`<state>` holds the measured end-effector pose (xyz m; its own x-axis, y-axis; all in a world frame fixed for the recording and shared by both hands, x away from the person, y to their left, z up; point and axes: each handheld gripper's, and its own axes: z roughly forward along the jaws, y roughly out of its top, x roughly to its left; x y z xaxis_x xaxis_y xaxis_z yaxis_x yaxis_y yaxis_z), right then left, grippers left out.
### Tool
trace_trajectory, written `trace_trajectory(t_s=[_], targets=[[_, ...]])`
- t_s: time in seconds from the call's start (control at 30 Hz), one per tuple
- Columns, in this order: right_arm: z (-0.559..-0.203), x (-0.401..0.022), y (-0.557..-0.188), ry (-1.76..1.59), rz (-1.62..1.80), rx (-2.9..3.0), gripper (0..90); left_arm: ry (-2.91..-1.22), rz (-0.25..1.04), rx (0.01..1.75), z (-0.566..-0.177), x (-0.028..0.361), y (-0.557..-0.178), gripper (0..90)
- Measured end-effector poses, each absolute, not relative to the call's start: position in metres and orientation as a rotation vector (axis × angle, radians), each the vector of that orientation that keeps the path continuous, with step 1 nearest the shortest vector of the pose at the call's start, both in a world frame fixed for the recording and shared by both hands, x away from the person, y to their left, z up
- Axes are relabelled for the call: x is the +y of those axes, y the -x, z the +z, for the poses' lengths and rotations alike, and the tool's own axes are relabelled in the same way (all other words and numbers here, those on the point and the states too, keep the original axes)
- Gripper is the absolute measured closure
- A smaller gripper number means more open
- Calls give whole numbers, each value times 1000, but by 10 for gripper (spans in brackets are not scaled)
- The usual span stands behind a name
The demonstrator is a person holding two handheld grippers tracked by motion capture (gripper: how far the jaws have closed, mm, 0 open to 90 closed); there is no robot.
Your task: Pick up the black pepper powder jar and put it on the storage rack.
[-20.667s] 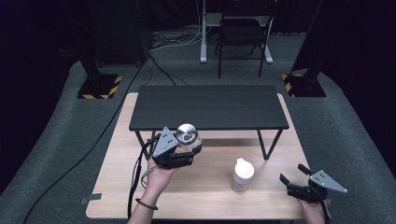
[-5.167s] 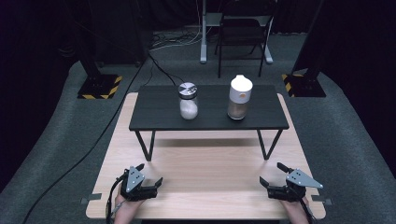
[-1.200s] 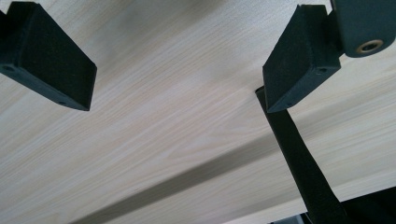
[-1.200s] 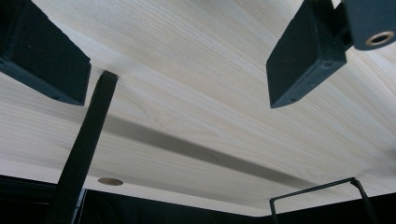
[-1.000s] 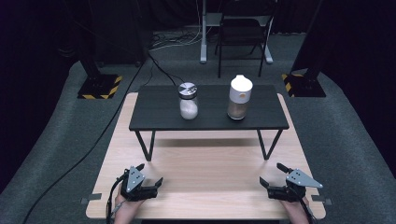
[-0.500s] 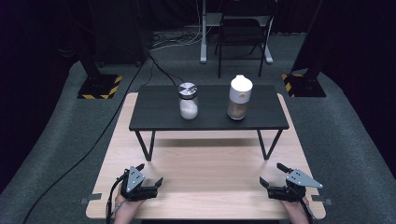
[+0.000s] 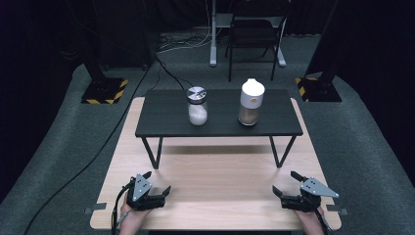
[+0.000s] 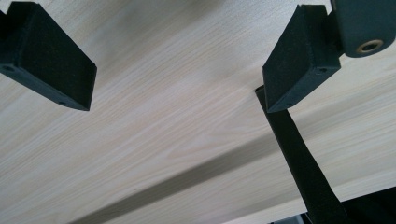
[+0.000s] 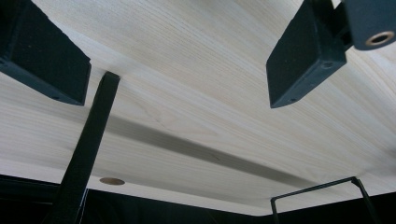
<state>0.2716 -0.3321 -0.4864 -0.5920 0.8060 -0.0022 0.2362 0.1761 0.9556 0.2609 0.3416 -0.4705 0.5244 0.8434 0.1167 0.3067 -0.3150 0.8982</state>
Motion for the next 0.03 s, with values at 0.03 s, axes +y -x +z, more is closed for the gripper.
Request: trace_trajectory(t_s=[0.03], targets=[[-486, -332, -272, -978, 1427, 1936, 55, -1866, 751, 948, -470, 342, -261, 95]])
